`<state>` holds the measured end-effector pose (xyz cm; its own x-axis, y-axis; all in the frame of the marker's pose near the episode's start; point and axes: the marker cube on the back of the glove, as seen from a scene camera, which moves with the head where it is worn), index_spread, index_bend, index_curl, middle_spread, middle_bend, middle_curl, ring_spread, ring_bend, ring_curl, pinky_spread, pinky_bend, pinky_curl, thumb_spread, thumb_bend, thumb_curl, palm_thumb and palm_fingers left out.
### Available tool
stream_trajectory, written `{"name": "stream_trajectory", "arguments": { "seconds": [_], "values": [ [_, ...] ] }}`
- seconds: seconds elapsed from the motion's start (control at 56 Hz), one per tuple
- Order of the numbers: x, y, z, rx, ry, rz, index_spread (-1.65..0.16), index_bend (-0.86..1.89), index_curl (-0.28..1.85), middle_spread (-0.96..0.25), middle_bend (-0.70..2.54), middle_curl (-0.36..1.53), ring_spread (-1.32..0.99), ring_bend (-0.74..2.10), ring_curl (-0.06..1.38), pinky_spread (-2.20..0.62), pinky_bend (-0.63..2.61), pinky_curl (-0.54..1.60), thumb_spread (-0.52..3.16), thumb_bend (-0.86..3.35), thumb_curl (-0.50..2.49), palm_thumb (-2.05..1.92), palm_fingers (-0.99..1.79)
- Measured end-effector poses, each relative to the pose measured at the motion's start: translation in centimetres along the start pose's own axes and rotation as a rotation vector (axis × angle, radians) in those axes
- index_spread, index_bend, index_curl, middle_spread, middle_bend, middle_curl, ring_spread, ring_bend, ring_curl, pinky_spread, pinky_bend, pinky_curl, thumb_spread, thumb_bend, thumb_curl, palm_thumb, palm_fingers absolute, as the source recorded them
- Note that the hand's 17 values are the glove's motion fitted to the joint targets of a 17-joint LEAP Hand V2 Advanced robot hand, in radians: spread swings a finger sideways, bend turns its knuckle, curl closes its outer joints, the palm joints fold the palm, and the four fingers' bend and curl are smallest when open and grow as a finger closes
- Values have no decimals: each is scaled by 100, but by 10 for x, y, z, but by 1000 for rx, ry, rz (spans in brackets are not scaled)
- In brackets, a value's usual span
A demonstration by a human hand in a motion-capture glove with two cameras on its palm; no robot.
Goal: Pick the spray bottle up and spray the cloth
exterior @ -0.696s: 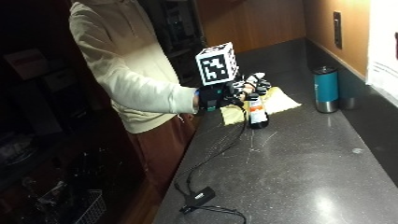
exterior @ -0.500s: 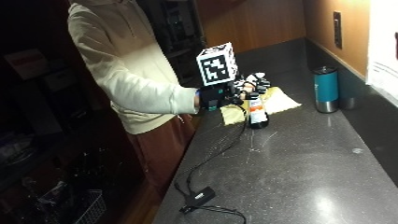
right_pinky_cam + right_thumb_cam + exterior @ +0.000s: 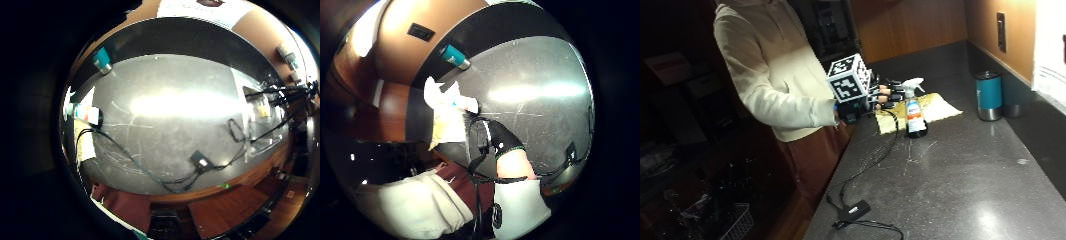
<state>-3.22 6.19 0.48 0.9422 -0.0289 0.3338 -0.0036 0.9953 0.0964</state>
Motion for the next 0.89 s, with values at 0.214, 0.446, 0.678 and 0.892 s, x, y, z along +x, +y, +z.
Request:
{"name": "stream_trajectory", "arguments": {
  "seconds": [0.214, 0.446, 0.678, 0.892],
  "values": [
    [-23, 40, 23, 69, -310, 55, -34, 13, 21, -1, 20, 28, 1, 33, 23, 11, 42, 31, 99, -3, 35, 65, 11],
    [-76, 69, 69, 112, -537, 88, -31, 11, 20, 1, 24, 31, 1, 38, 26, 12, 45, 33, 98, -3, 34, 59, 15],
    [-118, 64, 106, 142, -647, 118, -30, 12, 20, 1, 24, 33, 1, 39, 27, 12, 46, 34, 98, -3, 34, 57, 14],
    [-146, 54, 138, 144, -690, 146, -30, 12, 20, 1, 24, 33, 2, 40, 28, 11, 46, 34, 97, -3, 35, 58, 14]
  ]
}}
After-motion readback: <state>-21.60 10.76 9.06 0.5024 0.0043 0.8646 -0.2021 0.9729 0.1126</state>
